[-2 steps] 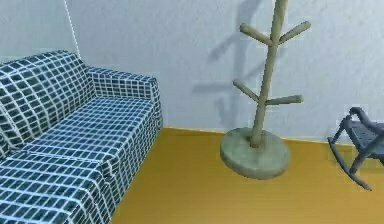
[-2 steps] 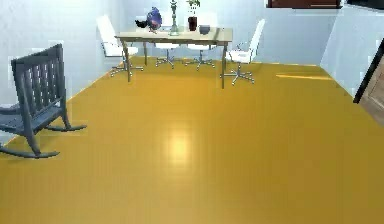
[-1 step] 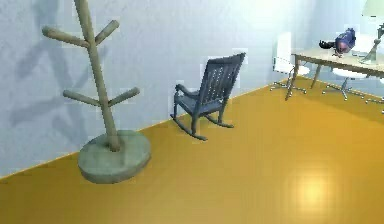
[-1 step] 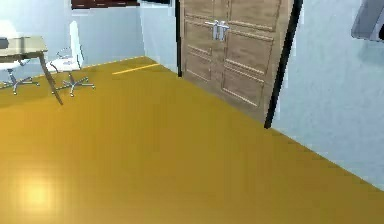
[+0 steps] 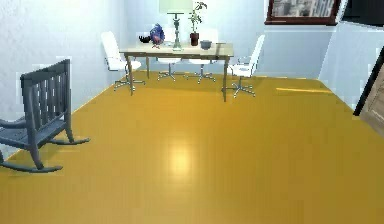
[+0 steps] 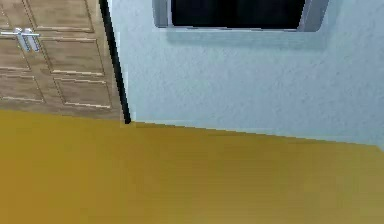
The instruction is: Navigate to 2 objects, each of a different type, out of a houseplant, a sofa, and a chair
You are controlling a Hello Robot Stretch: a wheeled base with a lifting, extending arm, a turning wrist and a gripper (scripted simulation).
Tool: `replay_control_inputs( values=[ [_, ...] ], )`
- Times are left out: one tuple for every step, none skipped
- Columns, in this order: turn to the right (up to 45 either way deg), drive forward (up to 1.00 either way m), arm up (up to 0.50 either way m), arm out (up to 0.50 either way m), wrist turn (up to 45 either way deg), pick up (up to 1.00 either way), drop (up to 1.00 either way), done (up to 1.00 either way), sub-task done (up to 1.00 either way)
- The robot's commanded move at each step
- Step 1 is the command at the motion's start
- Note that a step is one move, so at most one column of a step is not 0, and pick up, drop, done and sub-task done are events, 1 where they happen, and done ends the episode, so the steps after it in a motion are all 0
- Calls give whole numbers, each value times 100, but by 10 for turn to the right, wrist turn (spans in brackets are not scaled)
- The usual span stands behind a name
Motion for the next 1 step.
replay_control_inputs(
  values=[
    [90, 0, 0, 0, 0, 0, 0, 0, 0]
  ],
)
